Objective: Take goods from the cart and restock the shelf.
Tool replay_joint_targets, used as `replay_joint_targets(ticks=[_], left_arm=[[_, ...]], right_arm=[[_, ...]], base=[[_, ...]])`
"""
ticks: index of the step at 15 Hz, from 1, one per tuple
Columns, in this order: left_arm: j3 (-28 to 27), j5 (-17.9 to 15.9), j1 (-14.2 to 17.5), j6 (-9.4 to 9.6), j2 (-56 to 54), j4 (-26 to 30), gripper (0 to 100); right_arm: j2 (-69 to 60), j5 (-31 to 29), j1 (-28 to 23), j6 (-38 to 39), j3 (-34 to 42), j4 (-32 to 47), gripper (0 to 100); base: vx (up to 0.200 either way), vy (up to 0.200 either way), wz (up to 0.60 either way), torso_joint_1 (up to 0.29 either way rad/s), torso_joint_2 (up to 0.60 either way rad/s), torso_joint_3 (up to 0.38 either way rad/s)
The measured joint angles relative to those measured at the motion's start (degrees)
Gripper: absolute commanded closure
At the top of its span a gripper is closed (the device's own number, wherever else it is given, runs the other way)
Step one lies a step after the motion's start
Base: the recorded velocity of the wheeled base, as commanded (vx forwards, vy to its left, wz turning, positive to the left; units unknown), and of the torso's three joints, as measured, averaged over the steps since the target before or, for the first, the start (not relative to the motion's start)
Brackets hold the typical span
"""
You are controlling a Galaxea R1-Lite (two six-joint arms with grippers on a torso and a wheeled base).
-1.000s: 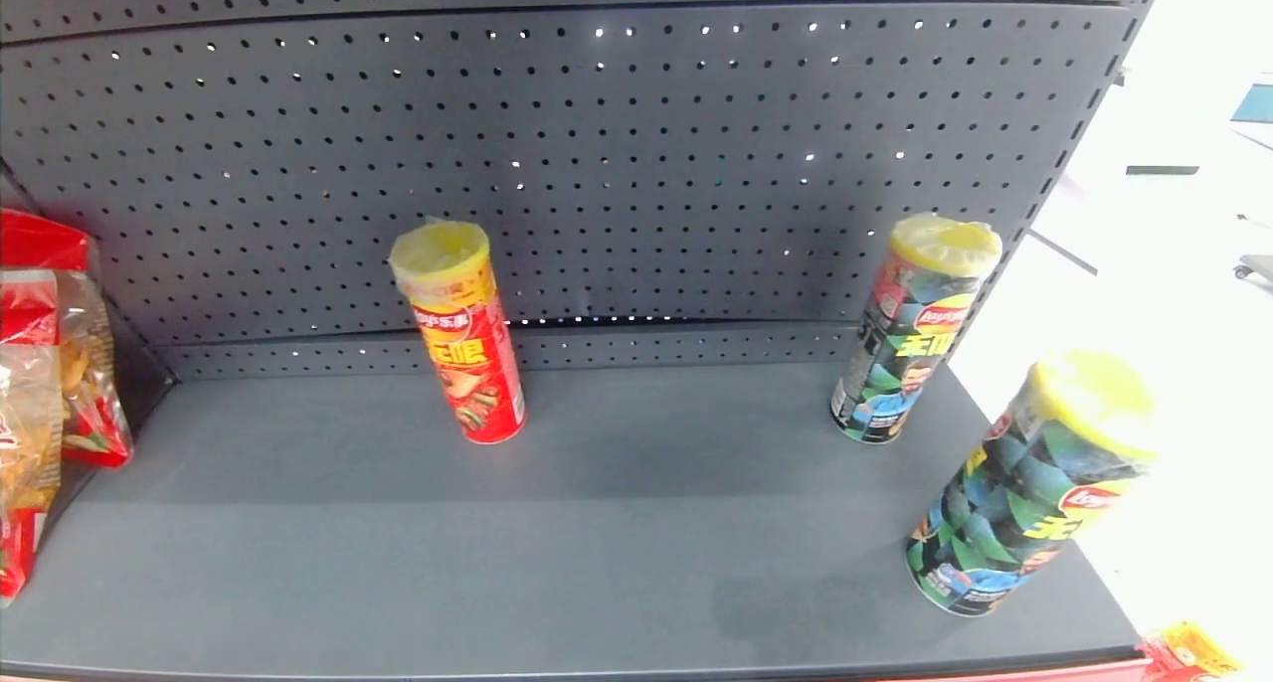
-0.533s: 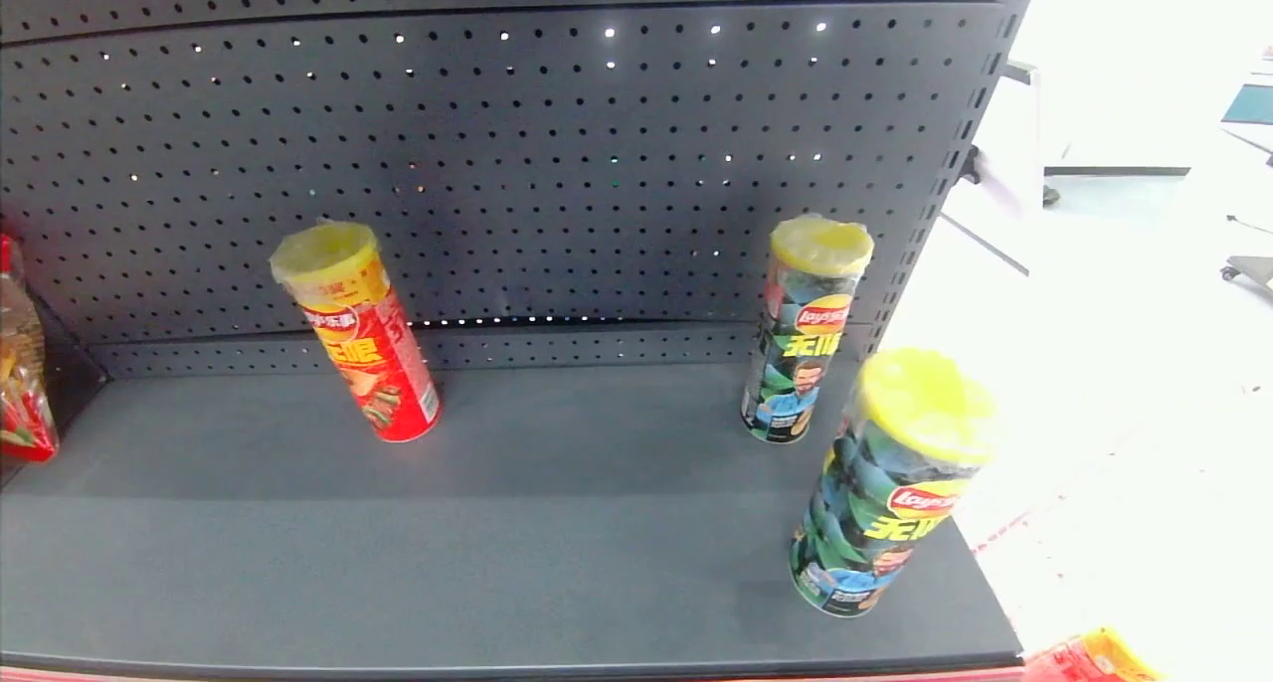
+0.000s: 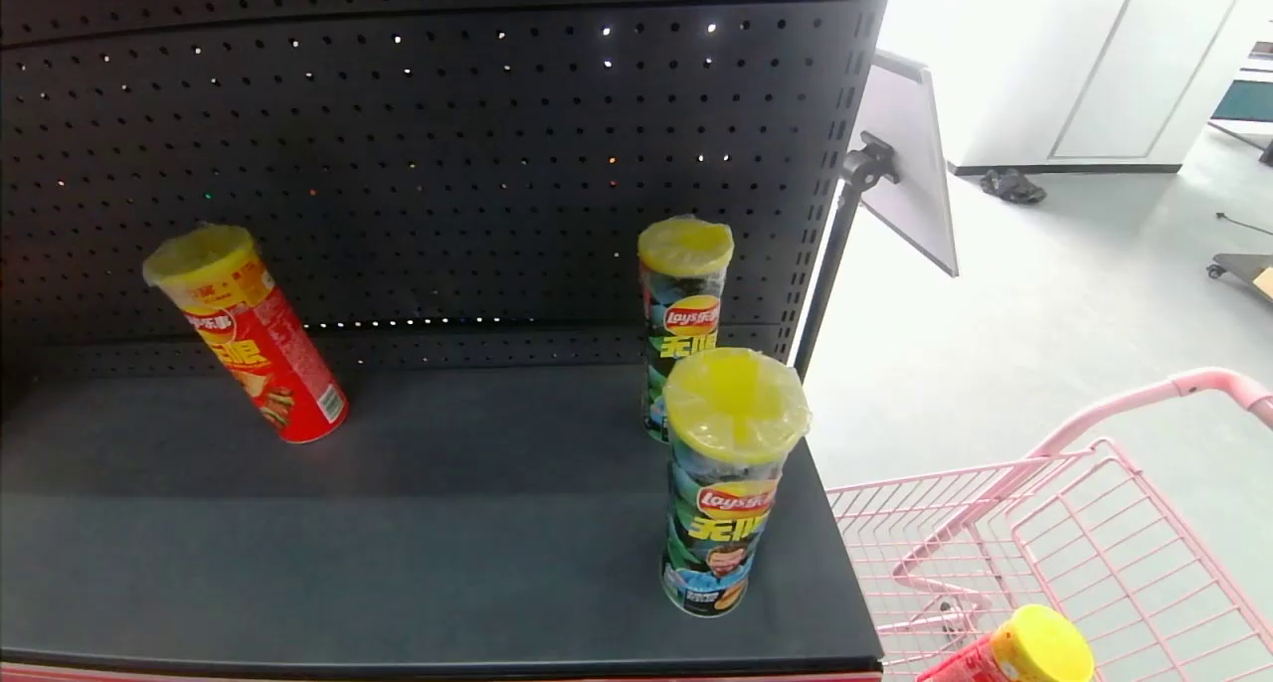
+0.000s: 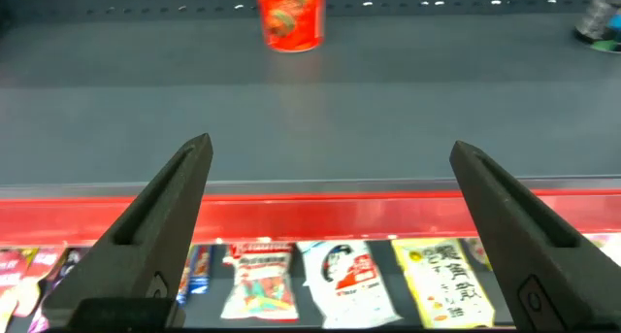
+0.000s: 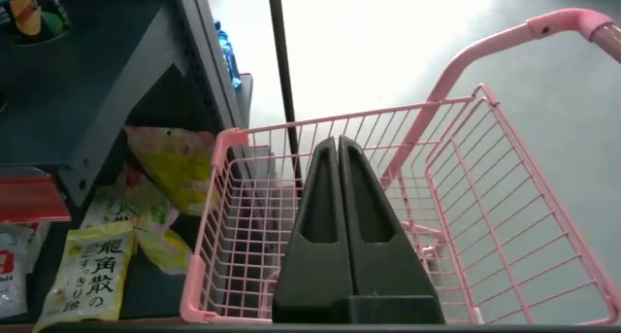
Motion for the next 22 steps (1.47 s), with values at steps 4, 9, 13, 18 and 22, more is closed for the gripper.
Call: replay_joint_targets(ticks=[4, 9, 13, 18, 22], left_arm=[[0.00, 0.02, -0.04, -0.01, 0.00, 0.00, 0], [0.00, 0.00, -0.02, -0.01, 0.00, 0.02, 0], [0.00, 0.00, -0.04, -0.01, 0.00, 0.02, 0], [0.00, 0.00, -0.04, 0.00, 0.00, 0.02, 0], [0.00, 0.02, -0.06, 0.00, 0.00, 0.02, 0]], right_arm=[[0.00, 0.02, -0.10, -0.06, 0.00, 0.02, 100], [0.00, 0.05, -0.11, -0.17, 0.00, 0.02, 100], [0.00, 0.02, -0.10, -0.15, 0.00, 0.02, 100], [0.00, 0.00, -0.07, -0.12, 0.00, 0.02, 100], [0.00, 0.02, -0.10, -0.09, 0.00, 0.02, 100]], base=[[0.000, 0.000, 0.00, 0.000, 0.00, 0.000], [0.000, 0.000, 0.00, 0.000, 0.00, 0.000], [0.000, 0.000, 0.00, 0.000, 0.00, 0.000], [0.000, 0.000, 0.00, 0.000, 0.00, 0.000], [0.000, 0.000, 0.00, 0.000, 0.00, 0.000]])
